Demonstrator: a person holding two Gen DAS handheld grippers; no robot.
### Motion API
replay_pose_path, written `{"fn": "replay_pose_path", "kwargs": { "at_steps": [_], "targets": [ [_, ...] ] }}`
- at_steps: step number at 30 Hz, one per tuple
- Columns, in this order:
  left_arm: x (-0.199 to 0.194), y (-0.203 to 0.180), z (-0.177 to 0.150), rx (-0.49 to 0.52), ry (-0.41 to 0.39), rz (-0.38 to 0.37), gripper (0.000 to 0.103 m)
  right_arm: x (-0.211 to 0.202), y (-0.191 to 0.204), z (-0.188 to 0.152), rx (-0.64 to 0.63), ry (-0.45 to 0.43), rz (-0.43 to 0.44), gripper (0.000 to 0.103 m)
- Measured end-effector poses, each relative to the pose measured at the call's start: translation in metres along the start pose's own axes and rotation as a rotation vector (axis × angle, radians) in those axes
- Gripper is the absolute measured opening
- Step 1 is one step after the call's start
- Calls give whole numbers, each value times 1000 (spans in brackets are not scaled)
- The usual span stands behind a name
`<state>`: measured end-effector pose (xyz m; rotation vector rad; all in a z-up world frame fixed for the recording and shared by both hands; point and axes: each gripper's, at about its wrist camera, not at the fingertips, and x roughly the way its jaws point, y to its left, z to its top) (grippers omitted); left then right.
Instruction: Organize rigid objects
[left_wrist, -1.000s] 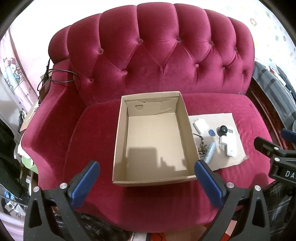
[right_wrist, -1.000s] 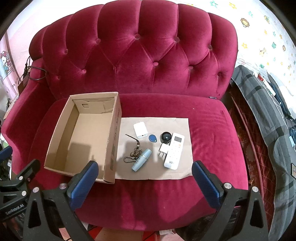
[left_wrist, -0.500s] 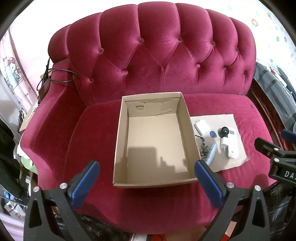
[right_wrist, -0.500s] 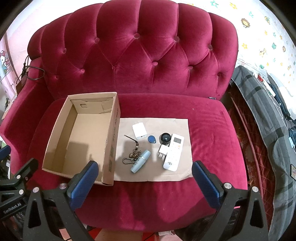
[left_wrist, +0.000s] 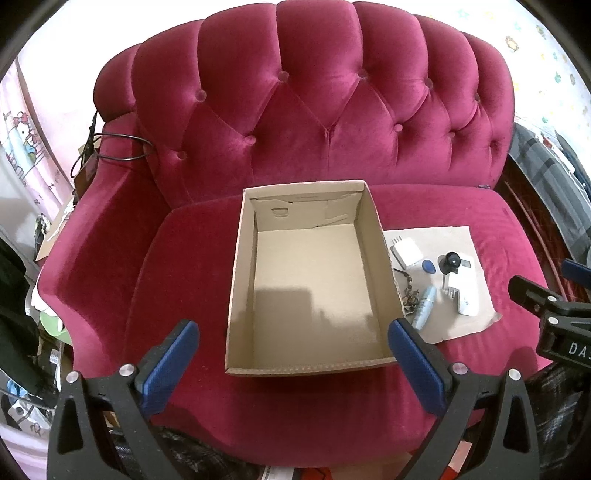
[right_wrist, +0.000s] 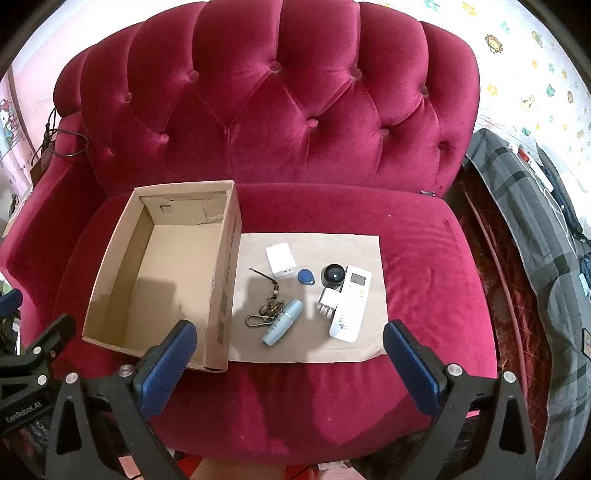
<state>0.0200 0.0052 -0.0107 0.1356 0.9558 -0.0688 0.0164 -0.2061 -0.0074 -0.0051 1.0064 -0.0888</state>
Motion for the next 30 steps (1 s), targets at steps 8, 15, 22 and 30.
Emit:
{"fn": "replay_pose_path", "kwargs": {
  "at_steps": [8, 15, 22, 30],
  "targets": [
    [6, 0, 4, 5, 8, -10, 103, 6, 1, 2, 5, 4, -9, 103],
    [21, 7, 9, -1, 14, -7, 103, 13, 2, 6, 4, 2, -18, 103],
    [40, 18, 17, 7, 22, -4, 103, 26, 3, 12, 3, 10, -21, 103],
    [75, 41, 25, 8, 48, -3, 103, 46, 1, 18, 12, 27, -34, 103]
  ]
}}
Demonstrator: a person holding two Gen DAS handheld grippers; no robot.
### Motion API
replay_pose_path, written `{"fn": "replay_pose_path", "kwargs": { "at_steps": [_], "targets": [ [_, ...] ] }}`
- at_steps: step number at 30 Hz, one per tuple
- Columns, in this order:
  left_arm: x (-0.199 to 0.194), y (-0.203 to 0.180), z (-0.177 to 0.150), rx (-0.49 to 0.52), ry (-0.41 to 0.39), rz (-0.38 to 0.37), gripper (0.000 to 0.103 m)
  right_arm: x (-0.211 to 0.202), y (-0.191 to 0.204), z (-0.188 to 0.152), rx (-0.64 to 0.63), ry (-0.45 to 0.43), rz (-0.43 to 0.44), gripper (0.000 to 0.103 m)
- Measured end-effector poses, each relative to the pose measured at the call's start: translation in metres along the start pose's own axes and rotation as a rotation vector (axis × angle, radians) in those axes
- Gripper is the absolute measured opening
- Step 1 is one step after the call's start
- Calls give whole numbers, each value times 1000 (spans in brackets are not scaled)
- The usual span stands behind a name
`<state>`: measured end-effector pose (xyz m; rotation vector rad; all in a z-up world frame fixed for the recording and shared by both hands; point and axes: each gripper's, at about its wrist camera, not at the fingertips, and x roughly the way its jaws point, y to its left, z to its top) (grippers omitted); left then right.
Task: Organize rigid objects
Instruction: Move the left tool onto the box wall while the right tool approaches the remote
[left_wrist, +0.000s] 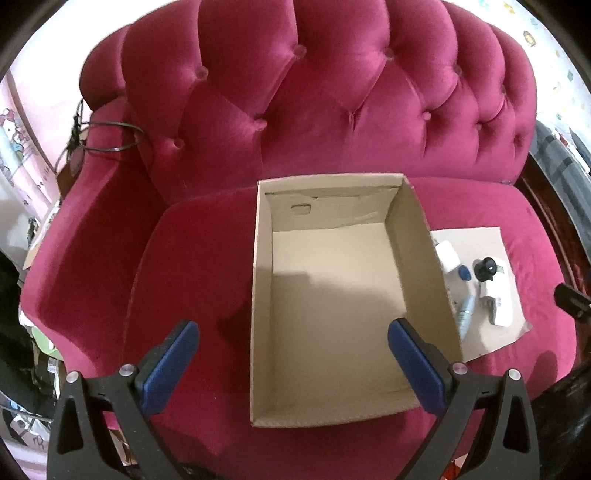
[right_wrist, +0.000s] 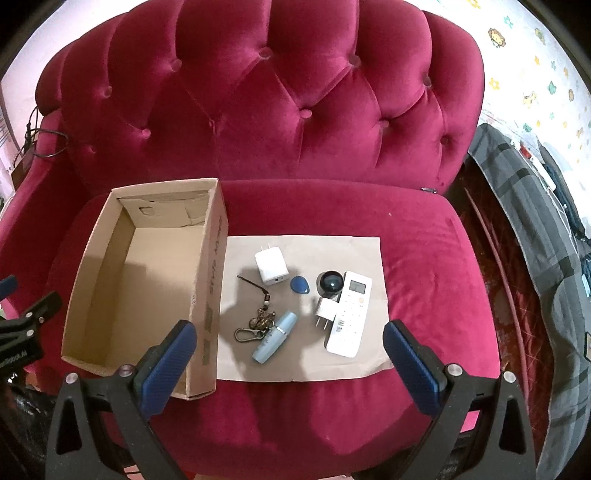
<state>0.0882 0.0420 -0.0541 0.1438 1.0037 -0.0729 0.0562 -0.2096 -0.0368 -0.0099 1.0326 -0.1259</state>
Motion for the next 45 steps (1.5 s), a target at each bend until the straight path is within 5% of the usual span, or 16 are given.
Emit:
{"fn": "replay_pose_path", "kwargs": {
  "at_steps": [11, 24, 30, 32, 34, 37, 45],
  "targets": [
    [72, 28, 10, 9, 53, 24, 103, 28, 1, 1, 0, 54, -14, 103],
    [127, 52, 21, -48, 99, -33, 102, 56, 3, -3, -8, 112, -36, 103],
    [136, 53, 19, -34, 135, -56, 65, 63, 0, -1, 1, 114, -53, 103],
    [141, 54, 17, -27, 158, -68, 36, 64, -1, -2, 3, 116, -56, 103],
    [145, 54, 16, -26, 170, -98, 25, 67, -2, -2, 5, 121, -61, 103],
    [147, 49, 16, -12, 165, -112, 16, 69, -4, -1, 11, 125, -69, 103],
    [146, 52, 17, -26, 165, -116, 15, 74, -13, 3, 29, 124, -82, 103]
  ]
}}
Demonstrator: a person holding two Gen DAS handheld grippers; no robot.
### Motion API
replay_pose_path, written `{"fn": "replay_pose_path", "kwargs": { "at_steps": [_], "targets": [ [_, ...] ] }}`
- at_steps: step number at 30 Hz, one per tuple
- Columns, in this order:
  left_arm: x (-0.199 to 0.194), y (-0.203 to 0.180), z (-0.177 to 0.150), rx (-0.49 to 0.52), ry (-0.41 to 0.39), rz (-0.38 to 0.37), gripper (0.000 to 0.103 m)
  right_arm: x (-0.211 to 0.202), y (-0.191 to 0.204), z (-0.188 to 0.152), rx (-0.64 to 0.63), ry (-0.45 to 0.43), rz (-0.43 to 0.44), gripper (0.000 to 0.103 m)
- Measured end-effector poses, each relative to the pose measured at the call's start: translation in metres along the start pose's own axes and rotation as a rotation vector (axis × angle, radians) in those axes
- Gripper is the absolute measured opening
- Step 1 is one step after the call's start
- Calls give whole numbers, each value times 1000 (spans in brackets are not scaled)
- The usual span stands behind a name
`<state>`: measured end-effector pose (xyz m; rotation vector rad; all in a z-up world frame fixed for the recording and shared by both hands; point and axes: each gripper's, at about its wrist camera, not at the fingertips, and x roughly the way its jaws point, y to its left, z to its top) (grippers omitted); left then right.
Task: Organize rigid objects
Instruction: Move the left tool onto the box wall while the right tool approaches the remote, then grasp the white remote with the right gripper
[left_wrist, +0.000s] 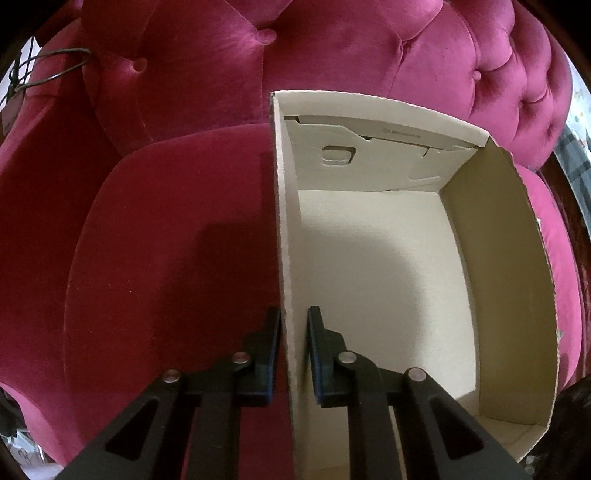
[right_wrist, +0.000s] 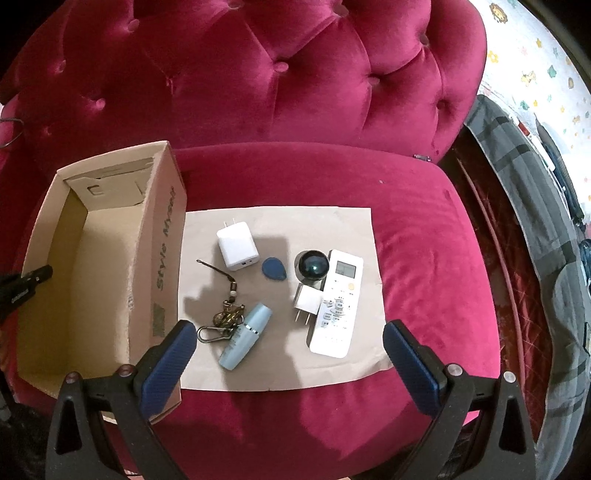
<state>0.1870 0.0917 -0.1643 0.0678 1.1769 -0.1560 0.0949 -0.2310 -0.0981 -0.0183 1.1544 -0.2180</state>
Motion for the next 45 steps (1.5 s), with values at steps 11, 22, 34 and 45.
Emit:
{"fn": "replay_pose_path", "kwargs": {
  "at_steps": [11, 22, 34, 45],
  "targets": [
    [3, -3, 1, 8, -7, 10, 15, 35, -25, 6, 49, 40, 13, 103],
    [3, -3, 2, 7, -8, 6, 15, 90, -48, -6, 53, 96, 10, 103],
    [2, -3, 1, 6, -5, 9, 15, 135, -63, -13, 58, 145, 35, 102],
    [3, -2, 1, 1, -7, 3, 15, 158, -61, -13, 29, 197, 63, 69]
  ]
}}
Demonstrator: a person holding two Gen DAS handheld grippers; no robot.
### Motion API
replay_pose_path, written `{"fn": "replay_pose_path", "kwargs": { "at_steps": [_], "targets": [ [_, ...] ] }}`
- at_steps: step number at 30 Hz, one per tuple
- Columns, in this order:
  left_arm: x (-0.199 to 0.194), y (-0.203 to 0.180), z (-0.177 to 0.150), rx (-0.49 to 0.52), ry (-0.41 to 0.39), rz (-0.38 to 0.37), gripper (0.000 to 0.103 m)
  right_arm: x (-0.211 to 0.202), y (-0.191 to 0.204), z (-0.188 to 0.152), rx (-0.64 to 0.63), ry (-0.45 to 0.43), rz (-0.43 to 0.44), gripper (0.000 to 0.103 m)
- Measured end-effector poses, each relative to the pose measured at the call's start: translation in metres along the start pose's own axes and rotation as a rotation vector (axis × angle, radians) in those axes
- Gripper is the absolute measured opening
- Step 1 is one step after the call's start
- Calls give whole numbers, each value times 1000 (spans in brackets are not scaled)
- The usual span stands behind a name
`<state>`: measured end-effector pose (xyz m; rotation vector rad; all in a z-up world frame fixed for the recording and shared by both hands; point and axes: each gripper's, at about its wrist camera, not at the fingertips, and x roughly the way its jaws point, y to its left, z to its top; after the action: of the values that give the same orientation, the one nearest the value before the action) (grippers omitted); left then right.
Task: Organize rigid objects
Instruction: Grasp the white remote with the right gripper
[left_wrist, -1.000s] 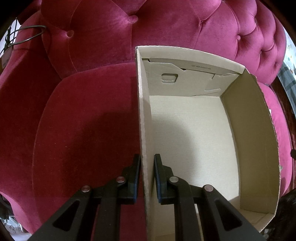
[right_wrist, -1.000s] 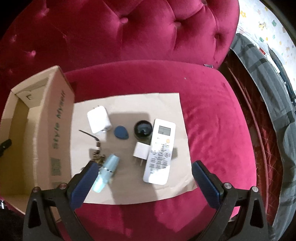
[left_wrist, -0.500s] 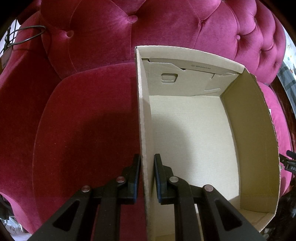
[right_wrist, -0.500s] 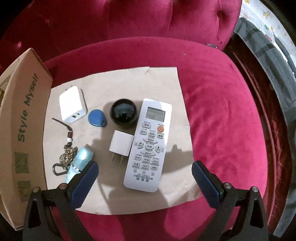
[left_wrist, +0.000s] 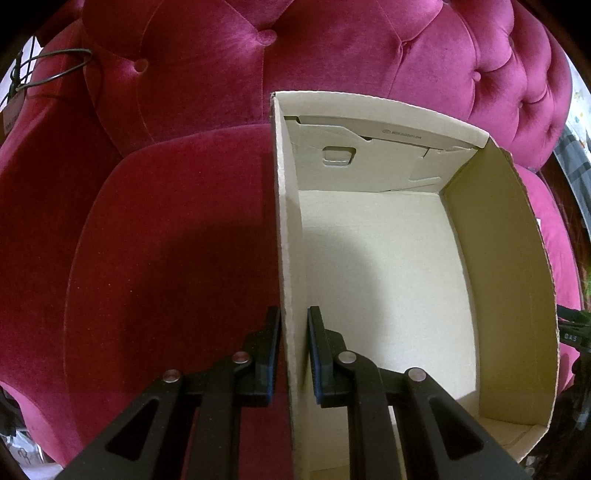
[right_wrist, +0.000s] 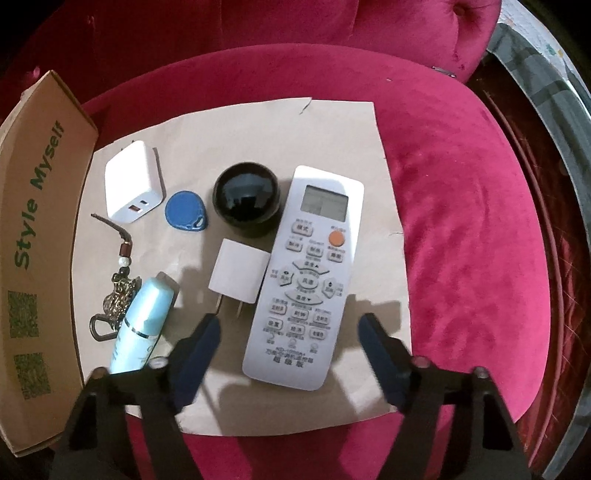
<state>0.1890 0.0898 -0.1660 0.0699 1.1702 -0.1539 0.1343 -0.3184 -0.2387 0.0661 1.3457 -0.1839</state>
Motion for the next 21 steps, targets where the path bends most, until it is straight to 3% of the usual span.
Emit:
{"fn": "replay_pose_path", "kwargs": {
  "at_steps": [3, 8, 21],
  "targets": [
    [0, 0, 0, 1, 0, 0, 15, 4, 1, 2, 11, 9, -2, 55],
    [0, 0, 0, 2, -1, 2, 15, 9, -8, 5, 51, 4, 25, 52],
    [1, -4, 0, 13, -5, 14, 15, -13, -10, -7, 64, -26, -41, 49]
  ]
}}
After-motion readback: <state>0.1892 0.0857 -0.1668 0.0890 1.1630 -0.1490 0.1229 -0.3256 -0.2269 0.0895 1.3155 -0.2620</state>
